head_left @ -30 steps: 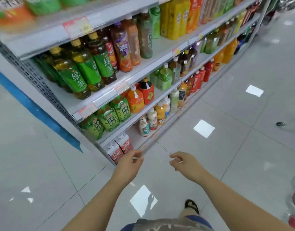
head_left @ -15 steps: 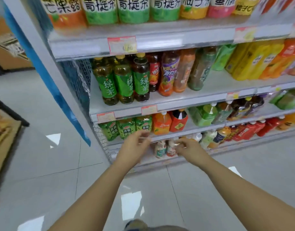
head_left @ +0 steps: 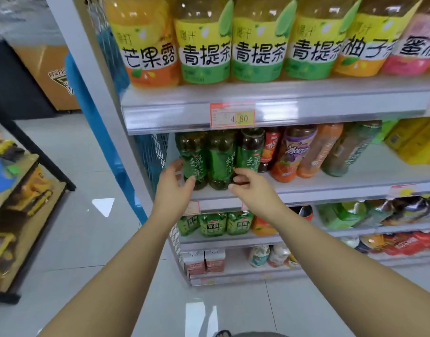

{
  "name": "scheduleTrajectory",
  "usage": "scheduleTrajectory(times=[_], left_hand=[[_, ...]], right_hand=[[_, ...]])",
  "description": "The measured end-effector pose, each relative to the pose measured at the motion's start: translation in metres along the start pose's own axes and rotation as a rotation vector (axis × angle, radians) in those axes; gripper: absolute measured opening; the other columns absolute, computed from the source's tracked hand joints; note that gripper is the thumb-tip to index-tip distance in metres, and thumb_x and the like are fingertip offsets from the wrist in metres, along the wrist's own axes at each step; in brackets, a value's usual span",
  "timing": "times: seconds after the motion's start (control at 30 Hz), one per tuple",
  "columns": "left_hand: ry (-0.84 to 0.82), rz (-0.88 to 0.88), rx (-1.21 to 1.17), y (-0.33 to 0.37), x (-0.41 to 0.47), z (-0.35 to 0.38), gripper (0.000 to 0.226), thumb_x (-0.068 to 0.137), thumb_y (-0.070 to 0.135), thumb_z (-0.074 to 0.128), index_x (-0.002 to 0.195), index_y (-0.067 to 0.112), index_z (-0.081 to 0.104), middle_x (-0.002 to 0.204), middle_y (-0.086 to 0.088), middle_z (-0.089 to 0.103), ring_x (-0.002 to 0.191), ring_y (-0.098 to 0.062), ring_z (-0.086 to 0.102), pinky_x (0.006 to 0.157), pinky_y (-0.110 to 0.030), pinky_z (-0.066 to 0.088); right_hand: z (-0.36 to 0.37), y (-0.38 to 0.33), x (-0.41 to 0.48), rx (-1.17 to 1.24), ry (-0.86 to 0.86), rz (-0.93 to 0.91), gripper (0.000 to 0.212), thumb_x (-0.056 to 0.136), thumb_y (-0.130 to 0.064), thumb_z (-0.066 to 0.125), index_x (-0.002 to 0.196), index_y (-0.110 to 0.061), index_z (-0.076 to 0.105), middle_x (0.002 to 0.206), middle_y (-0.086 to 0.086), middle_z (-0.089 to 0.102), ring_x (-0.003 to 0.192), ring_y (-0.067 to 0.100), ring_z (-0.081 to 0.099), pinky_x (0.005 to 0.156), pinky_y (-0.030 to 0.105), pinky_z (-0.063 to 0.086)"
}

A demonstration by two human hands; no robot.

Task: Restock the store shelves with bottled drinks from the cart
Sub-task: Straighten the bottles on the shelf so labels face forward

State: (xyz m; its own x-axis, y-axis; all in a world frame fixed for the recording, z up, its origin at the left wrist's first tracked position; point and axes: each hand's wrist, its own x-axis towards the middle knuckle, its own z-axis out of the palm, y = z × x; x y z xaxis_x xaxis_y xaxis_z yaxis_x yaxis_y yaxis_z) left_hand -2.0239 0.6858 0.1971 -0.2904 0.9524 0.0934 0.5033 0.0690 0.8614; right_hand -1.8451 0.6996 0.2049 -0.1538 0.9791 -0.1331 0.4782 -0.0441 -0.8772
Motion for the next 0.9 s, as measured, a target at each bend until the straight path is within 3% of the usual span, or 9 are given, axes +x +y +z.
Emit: scheduleTrajectory(times=[0.1,0.23,0.33,0.4,0.6,0.7,0.8,0.9], left_hand=[[0.010,-0.036,-0.009,-0.008,0.018,0.005,0.061,0.088,0.019,0.060,0.142,0.022,0.030,0.137,-0.005,0.042,0.121,-0.016,0.043,0.095,-0.026,0.034],[-0.003,-0.065,-0.019,-0.015,0.035,0.014,0.069,0.086,0.020,0.063,0.144,0.020,0.025,0.141,-0.009,0.039,0.128,-0.023,0.041,0.103,-0.033,0.036],[0.017,-0.032,-0.014,-0.014,0.041,0.020,0.066,0.084,0.018,0.064,0.141,0.016,0.030,0.134,-0.010,0.046,0.122,-0.024,0.045,0.090,-0.026,0.036],[0.039,-0.026,-0.026,-0.014,0.043,0.024,0.065,0.082,0.019,0.066,0.138,0.015,0.033,0.129,-0.011,0.048,0.119,-0.024,0.048,0.089,-0.028,0.038],[0.071,-0.011,-0.042,-0.020,0.048,0.027,0.063,0.081,0.024,0.068,0.135,0.014,0.038,0.129,-0.011,0.047,0.118,-0.025,0.049,0.099,-0.042,0.043],[0.051,0.001,-0.022,-0.022,0.049,0.025,0.062,0.084,0.025,0.066,0.137,0.014,0.037,0.131,-0.011,0.046,0.117,-0.025,0.050,0.095,-0.034,0.042],[0.008,0.015,-0.018,-0.025,0.049,0.021,0.061,0.086,0.025,0.064,0.139,0.016,0.034,0.133,-0.009,0.046,0.119,-0.022,0.049,0.094,-0.029,0.040],[-0.025,0.014,-0.014,-0.024,0.048,0.016,0.058,0.088,0.024,0.062,0.139,0.018,0.034,0.135,-0.007,0.045,0.121,-0.020,0.048,0.092,-0.025,0.036]], right_hand=[[0.011,-0.006,0.013,0.044,0.021,0.014,0.060,0.091,-0.017,0.057,0.144,-0.012,0.029,0.139,0.007,0.045,0.116,0.020,0.052,0.088,0.026,0.043],[0.032,-0.003,0.028,0.019,0.085,-0.010,0.053,0.089,-0.009,0.056,0.138,-0.012,0.036,0.131,0.007,0.050,0.121,0.022,0.048,0.097,0.024,0.036],[0.043,-0.003,0.035,0.004,0.191,-0.011,0.055,0.085,-0.008,0.060,0.137,-0.009,0.038,0.130,0.011,0.048,0.120,0.026,0.047,0.104,0.032,0.037],[0.047,-0.004,0.037,0.014,0.245,0.002,0.056,0.085,-0.006,0.061,0.136,-0.007,0.039,0.132,0.014,0.043,0.122,0.027,0.044,0.105,0.028,0.032],[0.056,0.000,0.044,0.031,0.390,0.007,0.052,0.084,-0.018,0.067,0.130,-0.008,0.047,0.128,0.010,0.043,0.115,0.025,0.047,0.092,0.020,0.032],[0.063,0.000,0.046,0.072,0.479,0.054,0.046,0.083,-0.024,0.068,0.123,-0.007,0.051,0.123,0.008,0.051,0.109,0.025,0.053,0.081,0.024,0.038],[0.072,-0.001,0.045,0.184,0.540,0.132,0.044,0.081,-0.029,0.070,0.116,-0.009,0.053,0.105,0.003,0.062,0.093,0.021,0.060,0.073,0.025,0.042],[0.076,-0.002,0.047,0.263,0.586,0.192,0.040,0.080,-0.029,0.071,0.109,-0.009,0.051,0.078,-0.011,0.054,0.067,0.000,0.052,0.053,0.013,0.034]])
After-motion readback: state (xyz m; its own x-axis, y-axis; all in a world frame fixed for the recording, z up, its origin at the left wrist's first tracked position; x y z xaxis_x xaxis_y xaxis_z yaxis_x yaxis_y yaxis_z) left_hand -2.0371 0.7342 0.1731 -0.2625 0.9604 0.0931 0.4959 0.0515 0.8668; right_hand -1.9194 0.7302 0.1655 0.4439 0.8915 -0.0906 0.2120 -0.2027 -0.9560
